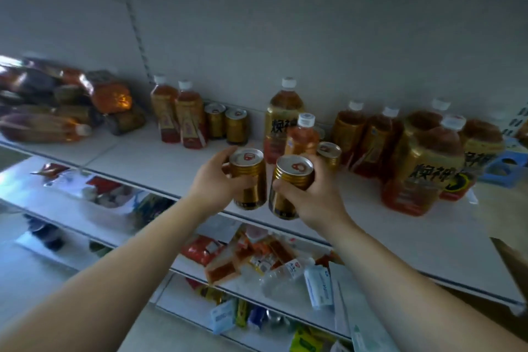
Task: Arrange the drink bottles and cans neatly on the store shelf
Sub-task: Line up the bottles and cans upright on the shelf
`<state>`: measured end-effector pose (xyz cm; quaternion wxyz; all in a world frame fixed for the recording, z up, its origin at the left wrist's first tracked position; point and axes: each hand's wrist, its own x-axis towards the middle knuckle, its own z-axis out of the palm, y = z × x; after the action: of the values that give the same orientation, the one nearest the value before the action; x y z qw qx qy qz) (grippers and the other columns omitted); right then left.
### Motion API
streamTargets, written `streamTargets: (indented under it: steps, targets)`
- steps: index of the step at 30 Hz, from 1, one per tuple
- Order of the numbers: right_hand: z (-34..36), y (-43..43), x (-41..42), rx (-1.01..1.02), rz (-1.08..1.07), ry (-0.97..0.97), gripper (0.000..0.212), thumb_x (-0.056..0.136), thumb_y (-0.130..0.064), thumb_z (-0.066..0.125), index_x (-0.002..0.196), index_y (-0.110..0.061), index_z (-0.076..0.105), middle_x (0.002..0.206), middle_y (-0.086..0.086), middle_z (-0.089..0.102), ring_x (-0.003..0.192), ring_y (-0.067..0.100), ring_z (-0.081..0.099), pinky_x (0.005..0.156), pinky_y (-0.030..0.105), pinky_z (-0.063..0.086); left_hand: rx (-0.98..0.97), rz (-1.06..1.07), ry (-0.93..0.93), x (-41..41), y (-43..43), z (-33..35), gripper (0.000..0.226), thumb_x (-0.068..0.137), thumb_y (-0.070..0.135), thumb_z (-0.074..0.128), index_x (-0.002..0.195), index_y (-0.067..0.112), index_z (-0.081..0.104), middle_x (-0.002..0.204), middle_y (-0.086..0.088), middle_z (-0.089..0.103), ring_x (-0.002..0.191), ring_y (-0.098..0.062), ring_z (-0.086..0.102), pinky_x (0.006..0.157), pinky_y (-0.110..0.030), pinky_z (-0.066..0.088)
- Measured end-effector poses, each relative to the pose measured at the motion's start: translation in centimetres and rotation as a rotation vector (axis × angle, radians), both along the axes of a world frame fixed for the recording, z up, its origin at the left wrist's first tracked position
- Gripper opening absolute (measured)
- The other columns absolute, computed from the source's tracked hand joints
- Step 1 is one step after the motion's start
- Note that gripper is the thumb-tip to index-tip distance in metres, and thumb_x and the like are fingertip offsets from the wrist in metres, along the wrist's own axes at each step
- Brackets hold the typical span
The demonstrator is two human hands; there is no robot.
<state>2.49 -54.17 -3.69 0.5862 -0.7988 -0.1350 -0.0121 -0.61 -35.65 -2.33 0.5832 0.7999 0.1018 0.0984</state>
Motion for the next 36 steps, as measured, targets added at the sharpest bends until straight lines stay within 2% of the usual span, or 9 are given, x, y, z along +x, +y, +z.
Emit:
streamTargets:
  steps: [2, 4, 7, 14, 19, 23, 27, 32, 36]
  targets:
    - [0.2, 4.2, 0.5, -0.022, 0.042, -0.007, 0.05, 0.079, -0.031, 0.078, 0.119, -0.03, 0.047, 0.104, -0.018, 0.058, 0.096, -0.005, 0.055, 0.085, 0.013, 0.043, 0.035, 0.028, 0.016, -0.4, 4.3, -0.1, 0.064, 0.078, 0.011, 0.074, 0.135, 0.021, 0.045, 0.108, 0.006, 0.06, 0.097, -0.008, 0.06, 0.071, -0.014, 0.042]
    - [-0.1, 8.6, 1.1, -0.025, 0.08, 0.014, 0.046, 0.083, -0.03, 0.075, 0.117, -0.029, 0.044, 0.102, -0.02, 0.055, 0.094, -0.005, 0.053, 0.078, 0.009, 0.038, 0.037, 0.053, 0.032, -0.6, 8.9, -0.4, 0.059, 0.078, 0.012, 0.073, 0.13, 0.023, 0.048, 0.105, 0.007, 0.06, 0.094, -0.007, 0.058, 0.068, -0.013, 0.04]
    - [-1.0, 16.2, 1.8, -0.067, 0.066, 0.04, 0.055, 0.081, -0.03, 0.076, 0.127, -0.022, 0.046, 0.116, -0.008, 0.057, 0.107, 0.008, 0.054, 0.086, 0.019, 0.039, 0.01, 0.055, 0.066, -0.2, 16.9, -1.1, 0.059, 0.076, 0.01, 0.074, 0.127, 0.024, 0.047, 0.106, 0.007, 0.06, 0.096, -0.009, 0.058, 0.078, -0.025, 0.047]
    - [-2.8, 23.0, 3.9, -0.136, -0.044, 0.016, 0.048, 0.075, -0.025, 0.081, 0.11, -0.03, 0.049, 0.118, -0.002, 0.05, 0.105, 0.01, 0.051, 0.079, 0.015, 0.037, 0.038, 0.033, 0.133, 2.5, 25.2, -2.2, 0.064, 0.075, 0.005, 0.075, 0.129, 0.019, 0.044, 0.111, 0.001, 0.056, 0.103, -0.018, 0.056, 0.082, -0.035, 0.048]
    - [-4.6, 23.5, 7.3, -0.192, -0.157, 0.015, 0.055, 0.073, -0.028, 0.083, 0.119, -0.022, 0.053, 0.121, 0.001, 0.05, 0.109, 0.012, 0.052, 0.087, 0.022, 0.039, 0.099, 0.015, 0.128, 5.7, 27.7, -2.8, 0.067, 0.071, 0.004, 0.079, 0.128, 0.013, 0.046, 0.105, 0.002, 0.056, 0.101, -0.021, 0.057, 0.087, -0.039, 0.051]
    - [-5.4, 22.7, 10.5, -0.233, -0.202, 0.026, 0.069, 0.076, -0.034, 0.081, 0.134, -0.019, 0.046, 0.127, 0.0, 0.042, 0.115, 0.013, 0.046, 0.095, 0.025, 0.036, 0.09, -0.002, 0.107, 8.4, 28.3, -3.5, 0.066, 0.072, -0.003, 0.076, 0.127, 0.013, 0.045, 0.105, 0.0, 0.056, 0.102, -0.021, 0.056, 0.088, -0.039, 0.05]
    - [-5.6, 22.7, 13.3, -0.209, -0.197, -0.017, 0.068, 0.074, -0.031, 0.083, 0.131, -0.021, 0.048, 0.126, -0.001, 0.049, 0.118, 0.015, 0.048, 0.099, 0.03, 0.04, 0.137, 0.038, 0.117, 10.4, 29.5, -3.9, 0.07, 0.071, -0.002, 0.076, 0.131, 0.014, 0.044, 0.11, 0.0, 0.055, 0.107, -0.022, 0.056, 0.092, -0.044, 0.051]
    - [-5.6, 23.1, 15.3, -0.197, -0.24, -0.034, 0.068, 0.072, -0.027, 0.083, 0.129, -0.022, 0.048, 0.128, 0.002, 0.056, 0.119, 0.018, 0.053, 0.096, 0.027, 0.039, 0.255, 0.046, 0.094, 12.3, 30.5, -3.8, 0.072, 0.075, 0.0, 0.073, 0.138, 0.011, 0.039, 0.112, 0.003, 0.048, 0.105, -0.015, 0.049, 0.085, -0.029, 0.043]
    - [-4.6, 23.5, 15.2, -0.35, -0.307, -0.01, 0.079, 0.072, -0.033, 0.083, 0.137, -0.014, 0.044, 0.138, 0.012, 0.042, 0.129, 0.027, 0.042, 0.1, 0.027, 0.033, 0.283, -0.027, 0.142, 13.6, 31.9, -3.2, 0.074, 0.073, 0.001, 0.074, 0.137, 0.012, 0.04, 0.114, 0.0, 0.051, 0.107, -0.017, 0.051, 0.084, -0.03, 0.045]
